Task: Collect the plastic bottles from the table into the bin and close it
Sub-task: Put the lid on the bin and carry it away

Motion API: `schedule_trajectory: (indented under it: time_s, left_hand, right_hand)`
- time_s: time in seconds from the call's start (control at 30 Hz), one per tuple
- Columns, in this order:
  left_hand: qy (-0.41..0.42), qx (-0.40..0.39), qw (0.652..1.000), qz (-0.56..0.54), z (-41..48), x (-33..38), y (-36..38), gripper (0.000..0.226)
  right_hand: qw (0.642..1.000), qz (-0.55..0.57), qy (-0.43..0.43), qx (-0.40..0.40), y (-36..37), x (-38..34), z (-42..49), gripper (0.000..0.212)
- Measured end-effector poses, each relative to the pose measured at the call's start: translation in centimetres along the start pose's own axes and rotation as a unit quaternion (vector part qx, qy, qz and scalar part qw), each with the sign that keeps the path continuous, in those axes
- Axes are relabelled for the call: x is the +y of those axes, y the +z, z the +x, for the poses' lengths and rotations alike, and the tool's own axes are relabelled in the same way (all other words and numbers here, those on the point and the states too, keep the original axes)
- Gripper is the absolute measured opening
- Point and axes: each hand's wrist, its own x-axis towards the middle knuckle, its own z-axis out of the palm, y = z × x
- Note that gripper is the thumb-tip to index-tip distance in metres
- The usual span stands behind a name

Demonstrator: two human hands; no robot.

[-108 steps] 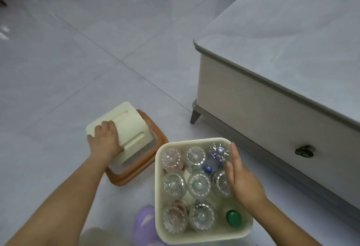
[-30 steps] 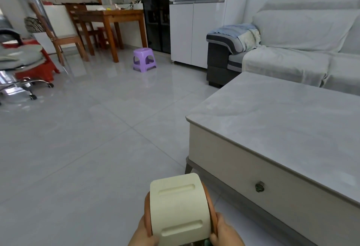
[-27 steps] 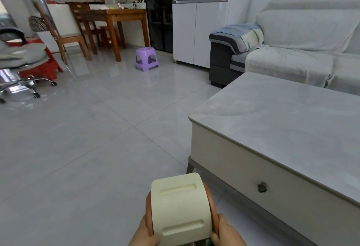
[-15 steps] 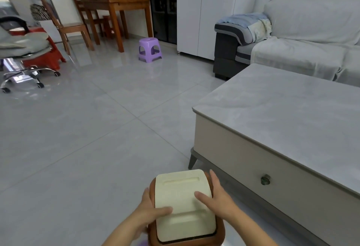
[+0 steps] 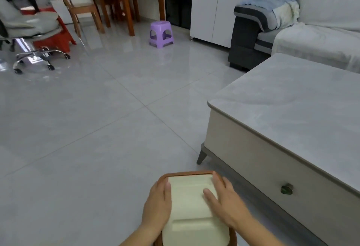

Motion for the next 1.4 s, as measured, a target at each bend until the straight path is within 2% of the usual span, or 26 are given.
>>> schedule_trajectory:
  time_s: [0.07,0.13,0.2,0.43,0.6,0.67,0.77,0.87,0.97,1.03,1.13,1.27,1.4]
  left_hand:
    - [-0.009,0.057,0.998,-0.011,-0.7,0.4,0.5,0.056]
    - [-0.016,0.063,0.998,0.002,-0.8,1.0,0.5,0.052]
    - [-0.017,0.062,0.998,0.007,-0.8,1.1,0.4,0.047]
    - [-0.021,0.078,0.996,-0.037,-1.0,1.5,0.2,0.044]
    - [-0.07,0.069,0.986,-0.134,-1.8,2.9,-0.5,0.039]
    - [-0.108,0.058,0.977,-0.177,-2.2,2.2,-0.3,0.047]
    - [-0.205,-0.004,0.951,-0.234,-3.5,0.8,-0.2,0.078]
    - [-0.242,-0.073,0.937,-0.24,-5.1,-0.4,-0.5,0.091]
    - [-0.27,-0.127,0.92,-0.255,-5.4,-0.7,-1.3,0.108]
    - [-0.267,-0.144,0.919,-0.253,-5.2,-0.8,-1.9,0.115]
    - [-0.288,-0.131,0.916,-0.248,-4.7,-2.0,-1.9,0.117]
    - [-0.318,-0.056,0.879,-0.351,-3.8,-3.1,-1.3,0.094]
    - [-0.31,0.025,0.82,-0.48,-1.8,-3.2,-2.9,0.049]
  right_hand:
    - [0.999,-0.012,0.001,0.051,1.1,0.4,0.3,0.103]
    - [0.996,-0.041,0.002,0.077,1.4,0.5,0.5,0.079]
    - [0.995,-0.054,0.013,0.084,1.7,0.7,0.8,0.067]
    - [0.991,-0.052,0.002,0.126,2.0,0.9,0.6,0.062]
    - [0.985,-0.089,0.024,0.143,1.9,0.1,0.5,0.053]
    - [0.982,-0.116,0.049,0.139,1.8,-0.4,0.2,0.05]
    - [0.98,-0.111,0.112,0.119,2.0,-1.5,-0.7,0.053]
    - [0.982,-0.026,0.147,0.116,3.4,-2.5,-2.5,0.062]
    - [0.972,0.092,0.182,0.115,4.1,-2.5,-4.4,0.083]
    - [0.963,0.14,0.204,0.106,3.5,-2.2,-4.1,0.092]
    - [0.96,0.165,0.209,0.088,2.8,-3.0,-2.9,0.091]
    - [0.971,0.142,0.173,0.083,2.1,-5.9,0.2,0.103]
    - [0.992,0.077,0.086,0.049,1.3,-9.2,6.6,0.096]
